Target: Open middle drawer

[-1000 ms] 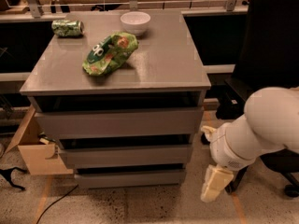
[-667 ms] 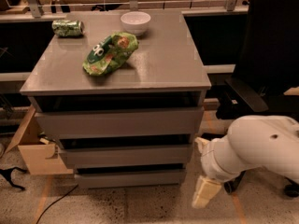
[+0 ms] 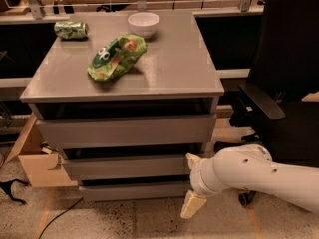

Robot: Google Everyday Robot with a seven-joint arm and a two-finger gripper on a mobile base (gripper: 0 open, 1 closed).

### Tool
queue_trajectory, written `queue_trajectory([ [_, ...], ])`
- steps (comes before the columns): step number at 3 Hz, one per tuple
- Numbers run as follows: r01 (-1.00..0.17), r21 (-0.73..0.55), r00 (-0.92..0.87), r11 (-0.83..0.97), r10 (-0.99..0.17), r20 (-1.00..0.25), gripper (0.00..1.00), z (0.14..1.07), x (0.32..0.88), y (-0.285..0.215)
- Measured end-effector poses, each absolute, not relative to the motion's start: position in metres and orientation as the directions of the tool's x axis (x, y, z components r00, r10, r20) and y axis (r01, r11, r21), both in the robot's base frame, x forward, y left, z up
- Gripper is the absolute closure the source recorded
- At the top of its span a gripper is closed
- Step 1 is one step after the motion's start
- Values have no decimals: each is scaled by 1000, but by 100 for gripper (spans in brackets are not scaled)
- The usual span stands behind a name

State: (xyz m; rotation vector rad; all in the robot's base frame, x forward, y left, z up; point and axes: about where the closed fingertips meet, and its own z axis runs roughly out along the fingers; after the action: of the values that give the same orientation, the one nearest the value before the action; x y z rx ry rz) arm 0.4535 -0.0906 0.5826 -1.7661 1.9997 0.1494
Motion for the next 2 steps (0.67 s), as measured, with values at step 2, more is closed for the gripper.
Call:
queue_trajectory([
  [2,-962,-228,-44,151,-908,-416,0,539,465,-86],
])
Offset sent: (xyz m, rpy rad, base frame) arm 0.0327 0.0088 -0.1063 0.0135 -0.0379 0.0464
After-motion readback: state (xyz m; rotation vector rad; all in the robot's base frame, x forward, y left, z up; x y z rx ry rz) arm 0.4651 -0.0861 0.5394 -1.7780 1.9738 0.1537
